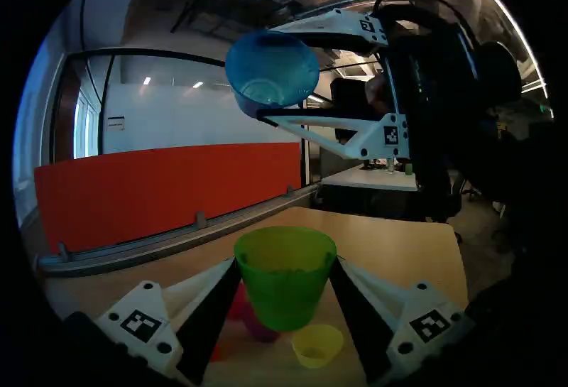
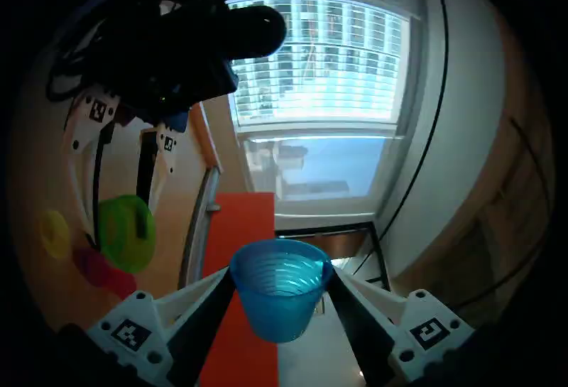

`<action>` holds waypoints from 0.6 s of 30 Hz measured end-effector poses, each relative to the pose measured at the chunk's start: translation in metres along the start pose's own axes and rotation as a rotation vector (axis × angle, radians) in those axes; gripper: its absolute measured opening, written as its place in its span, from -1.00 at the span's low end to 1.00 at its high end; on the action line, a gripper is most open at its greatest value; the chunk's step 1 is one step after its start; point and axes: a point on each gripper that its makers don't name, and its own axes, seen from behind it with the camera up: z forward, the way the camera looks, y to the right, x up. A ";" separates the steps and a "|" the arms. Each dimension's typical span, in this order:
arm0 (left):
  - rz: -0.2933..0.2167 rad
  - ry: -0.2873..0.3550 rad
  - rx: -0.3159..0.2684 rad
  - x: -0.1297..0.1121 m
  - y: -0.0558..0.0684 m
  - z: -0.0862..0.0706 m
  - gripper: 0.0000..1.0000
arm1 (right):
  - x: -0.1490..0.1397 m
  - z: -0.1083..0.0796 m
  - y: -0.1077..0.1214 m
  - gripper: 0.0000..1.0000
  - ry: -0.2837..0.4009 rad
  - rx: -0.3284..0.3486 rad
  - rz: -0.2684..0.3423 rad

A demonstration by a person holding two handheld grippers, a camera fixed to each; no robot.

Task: Pour water

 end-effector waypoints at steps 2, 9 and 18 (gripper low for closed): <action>0.001 -0.001 0.002 0.000 0.000 0.000 0.70 | -0.002 -0.002 -0.001 0.82 0.002 0.007 0.058; 0.004 -0.001 0.009 0.000 0.000 0.000 0.70 | -0.002 -0.009 -0.006 0.82 0.010 0.023 0.305; 0.015 -0.004 0.015 -0.001 0.000 -0.001 0.70 | 0.011 -0.020 -0.016 0.82 0.031 0.057 0.684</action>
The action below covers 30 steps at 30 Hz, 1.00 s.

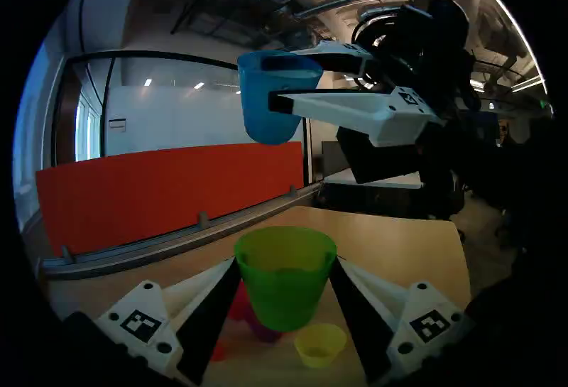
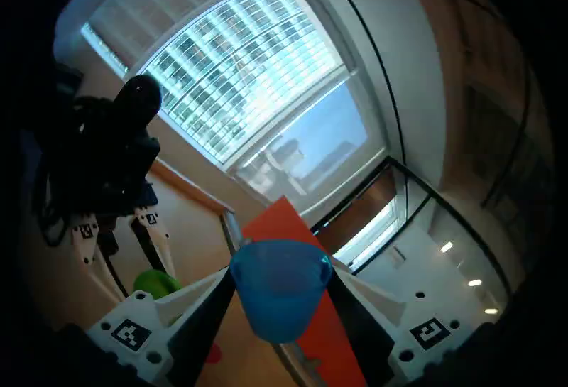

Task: Pour water

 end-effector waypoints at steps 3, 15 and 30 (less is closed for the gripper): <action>0.001 0.000 0.003 0.000 -0.001 -0.001 0.70 | -0.001 -0.003 -0.003 0.82 0.001 0.009 0.130; 0.008 0.002 0.017 0.003 -0.005 -0.002 0.70 | 0.006 -0.011 -0.019 0.82 0.021 0.091 0.554; 0.012 -0.003 0.034 0.003 -0.014 -0.004 0.70 | -0.002 -0.021 -0.018 0.82 0.013 0.104 0.705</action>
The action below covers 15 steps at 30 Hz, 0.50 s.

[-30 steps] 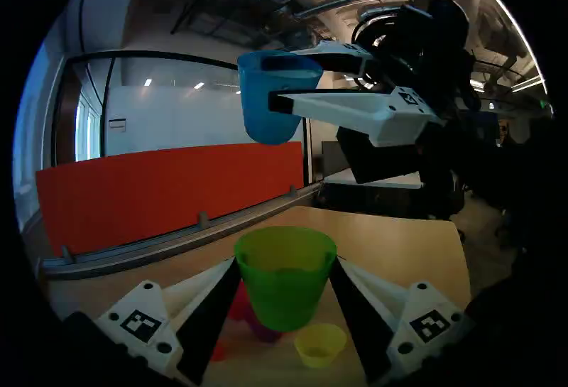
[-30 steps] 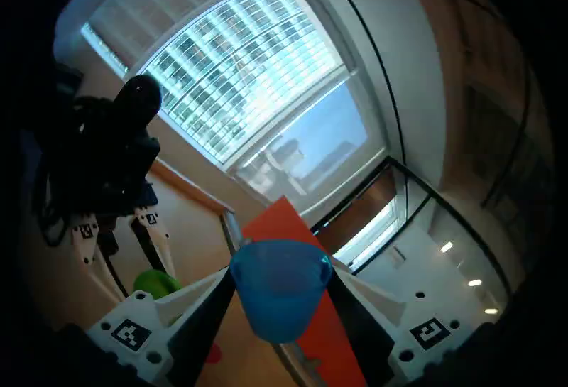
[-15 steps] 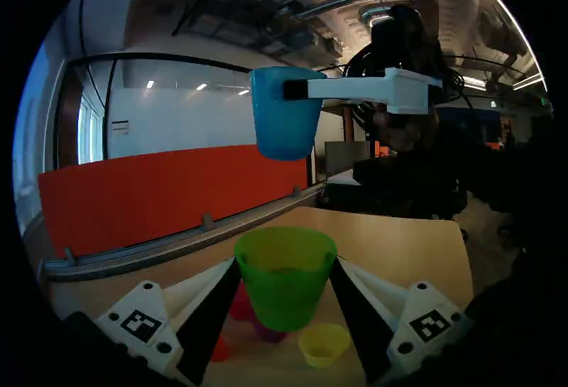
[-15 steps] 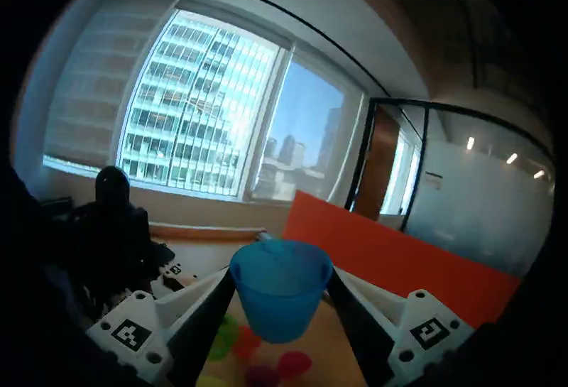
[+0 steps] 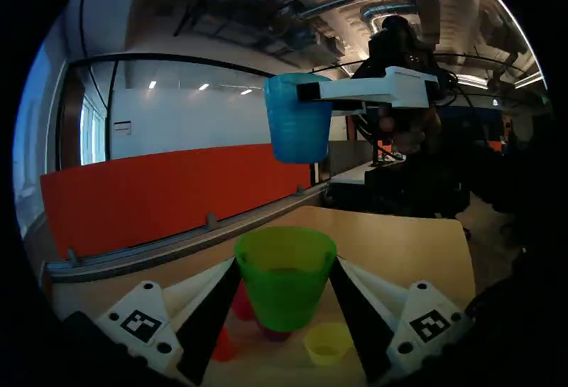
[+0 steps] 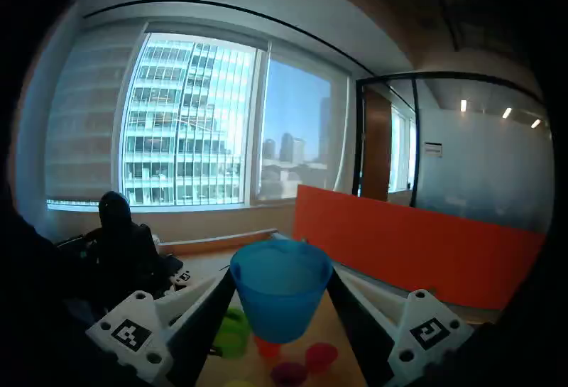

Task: Pour water

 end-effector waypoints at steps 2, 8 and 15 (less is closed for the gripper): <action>-0.001 -0.002 0.005 0.000 -0.003 -0.001 0.70 | -0.001 -0.003 0.003 0.82 -0.003 -0.010 0.001; 0.001 -0.015 0.017 -0.004 -0.009 -0.005 0.70 | -0.009 -0.015 0.017 0.82 -0.010 -0.039 0.007; 0.007 -0.038 0.040 -0.014 -0.019 -0.013 0.70 | -0.020 -0.032 0.036 0.82 -0.020 -0.084 0.007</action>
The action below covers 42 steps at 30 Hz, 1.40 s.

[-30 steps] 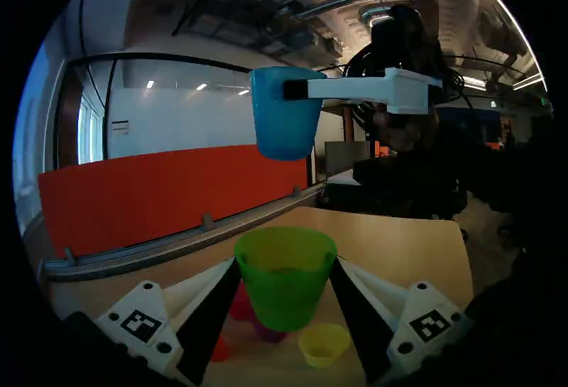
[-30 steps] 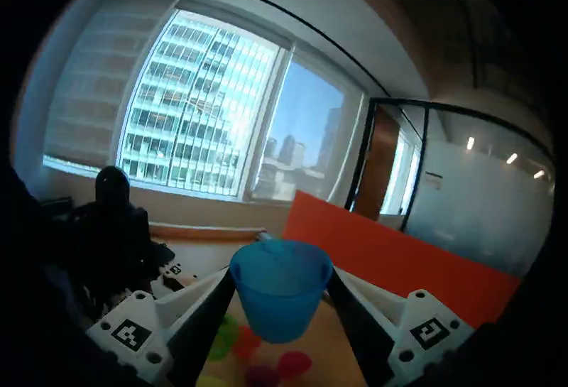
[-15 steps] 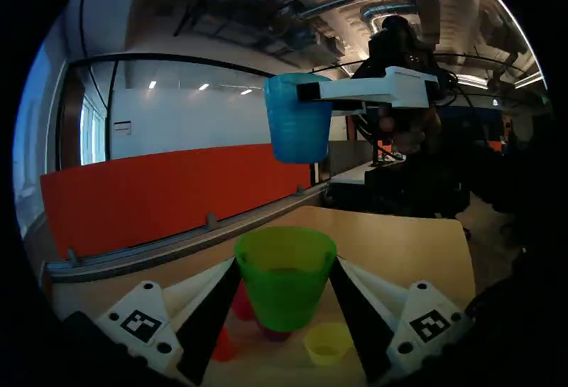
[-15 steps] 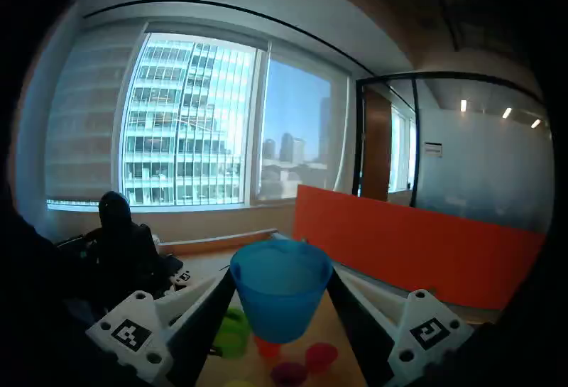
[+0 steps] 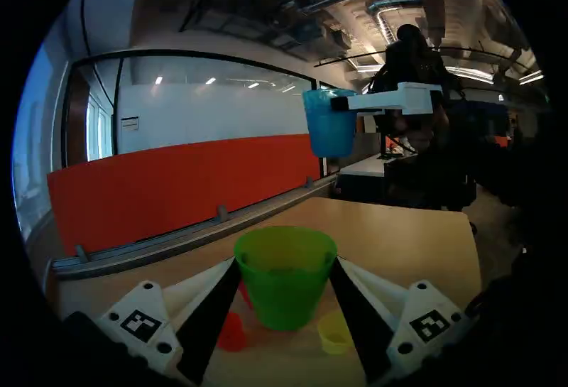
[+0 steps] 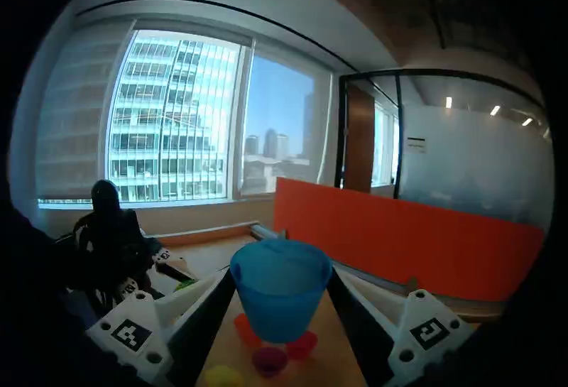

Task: Pour water

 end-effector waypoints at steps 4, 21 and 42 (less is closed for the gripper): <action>-0.003 -0.009 0.007 -0.003 -0.004 -0.004 0.70 | -0.006 -0.008 0.008 0.82 -0.005 -0.013 0.002; 0.021 -0.114 0.003 -0.035 -0.007 -0.002 0.70 | -0.056 -0.018 0.027 0.83 -0.079 -0.049 0.014; 0.051 -0.254 -0.040 -0.078 -0.004 0.005 0.70 | -0.130 -0.017 0.028 0.84 -0.238 -0.020 0.028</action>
